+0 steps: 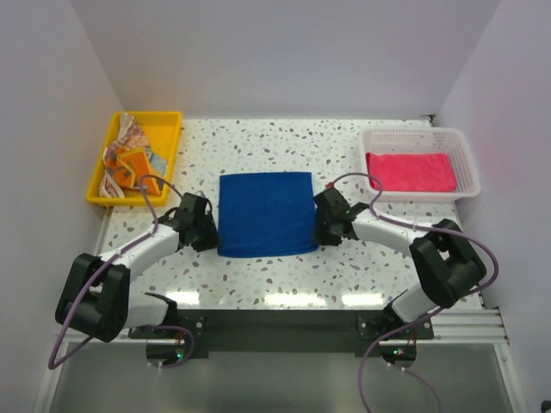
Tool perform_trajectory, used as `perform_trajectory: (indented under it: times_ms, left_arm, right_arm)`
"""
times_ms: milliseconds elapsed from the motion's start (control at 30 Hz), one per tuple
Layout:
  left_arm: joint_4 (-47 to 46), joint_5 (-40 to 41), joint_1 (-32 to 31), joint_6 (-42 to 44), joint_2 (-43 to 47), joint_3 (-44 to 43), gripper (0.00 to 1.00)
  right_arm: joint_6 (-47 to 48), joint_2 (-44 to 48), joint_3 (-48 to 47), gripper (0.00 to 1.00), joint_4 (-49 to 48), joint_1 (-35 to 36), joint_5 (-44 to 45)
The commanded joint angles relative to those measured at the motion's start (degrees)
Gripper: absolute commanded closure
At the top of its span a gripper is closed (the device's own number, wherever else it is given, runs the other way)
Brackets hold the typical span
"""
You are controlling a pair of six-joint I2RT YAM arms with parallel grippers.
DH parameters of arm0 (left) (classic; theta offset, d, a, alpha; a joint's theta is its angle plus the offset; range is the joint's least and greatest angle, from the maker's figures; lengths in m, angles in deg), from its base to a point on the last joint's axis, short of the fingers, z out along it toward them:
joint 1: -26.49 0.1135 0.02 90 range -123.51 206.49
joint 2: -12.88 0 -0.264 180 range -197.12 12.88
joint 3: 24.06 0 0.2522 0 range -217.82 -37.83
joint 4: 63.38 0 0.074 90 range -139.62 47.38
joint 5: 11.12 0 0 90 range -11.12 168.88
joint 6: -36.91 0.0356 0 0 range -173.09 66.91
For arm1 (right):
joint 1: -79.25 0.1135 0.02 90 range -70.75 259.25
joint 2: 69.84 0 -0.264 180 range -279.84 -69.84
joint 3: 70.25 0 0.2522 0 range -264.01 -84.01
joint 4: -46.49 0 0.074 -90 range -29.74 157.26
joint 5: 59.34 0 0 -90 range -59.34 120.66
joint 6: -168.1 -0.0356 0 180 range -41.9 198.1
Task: Fold and stack the towels
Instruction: Fold the towel
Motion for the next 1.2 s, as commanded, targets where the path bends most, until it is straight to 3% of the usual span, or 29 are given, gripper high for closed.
perform_trajectory:
  times_ms: [0,700,1000,1167]
  left_arm:
    - [-1.8,1.2,-0.3,1.6,-0.3,-2.5,0.65]
    - [-1.1,1.3,-0.9,2.6,-2.0,-3.6,0.64]
    - [-0.8,1.3,-1.5,3.0,-2.6,-3.9,0.64]
    - [-1.1,1.3,-1.6,3.0,-2.8,-3.6,0.64]
  right_arm:
    - [-1.8,-0.8,0.4,0.65,-3.2,-0.2,1.3]
    - [2.8,0.1,-5.0,0.76,-2.0,-0.2,0.1]
    - [3.9,-2.5,-7.5,0.69,1.5,-0.1,1.1]
    - [4.5,-3.7,-8.7,0.71,1.9,-0.2,0.3]
